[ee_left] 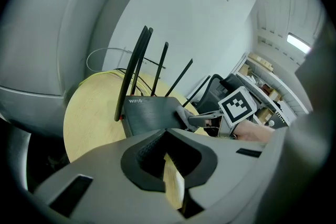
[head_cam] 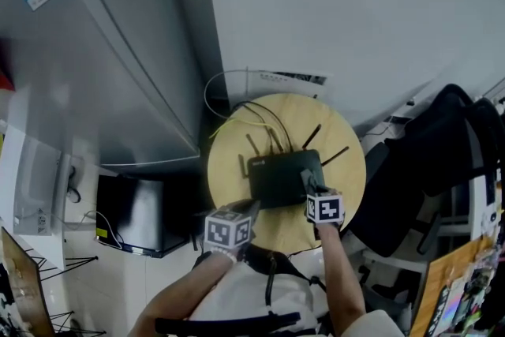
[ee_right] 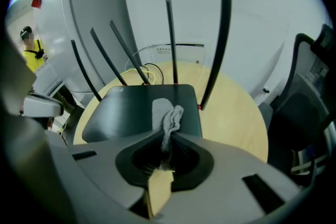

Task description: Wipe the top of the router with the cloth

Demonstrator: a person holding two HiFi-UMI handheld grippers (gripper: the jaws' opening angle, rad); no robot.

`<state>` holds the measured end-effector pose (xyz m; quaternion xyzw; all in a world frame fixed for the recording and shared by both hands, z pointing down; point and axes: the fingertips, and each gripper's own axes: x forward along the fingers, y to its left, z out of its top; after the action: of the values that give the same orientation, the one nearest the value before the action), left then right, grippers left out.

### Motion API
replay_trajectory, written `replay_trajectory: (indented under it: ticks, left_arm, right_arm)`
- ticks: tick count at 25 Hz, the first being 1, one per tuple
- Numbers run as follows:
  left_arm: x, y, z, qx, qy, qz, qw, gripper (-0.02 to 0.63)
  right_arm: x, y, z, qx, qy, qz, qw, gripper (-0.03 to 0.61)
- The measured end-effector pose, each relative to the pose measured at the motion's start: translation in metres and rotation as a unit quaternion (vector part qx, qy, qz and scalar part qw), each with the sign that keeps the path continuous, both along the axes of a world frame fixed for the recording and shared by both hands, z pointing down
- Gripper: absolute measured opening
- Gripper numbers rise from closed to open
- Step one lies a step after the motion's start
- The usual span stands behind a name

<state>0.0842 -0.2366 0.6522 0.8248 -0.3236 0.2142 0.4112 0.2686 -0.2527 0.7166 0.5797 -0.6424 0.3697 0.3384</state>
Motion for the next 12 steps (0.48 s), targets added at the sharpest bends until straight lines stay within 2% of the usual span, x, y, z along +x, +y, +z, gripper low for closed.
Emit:
replay_trajectory:
  ticks: [8, 12]
  left_arm:
    - [0.006, 0.001, -0.001, 0.000, -0.001, 0.012, 0.9999, -0.002]
    - [0.001, 0.000, -0.002, -0.002, -0.003, 0.004, 1.0000, -0.002]
  right_arm:
    - [0.053, 0.018, -0.004, 0.003, 0.018, 0.054, 0.998, 0.037]
    - [0.061, 0.026, -0.010, 0.010, 0.018, 0.067, 0.998, 0.037]
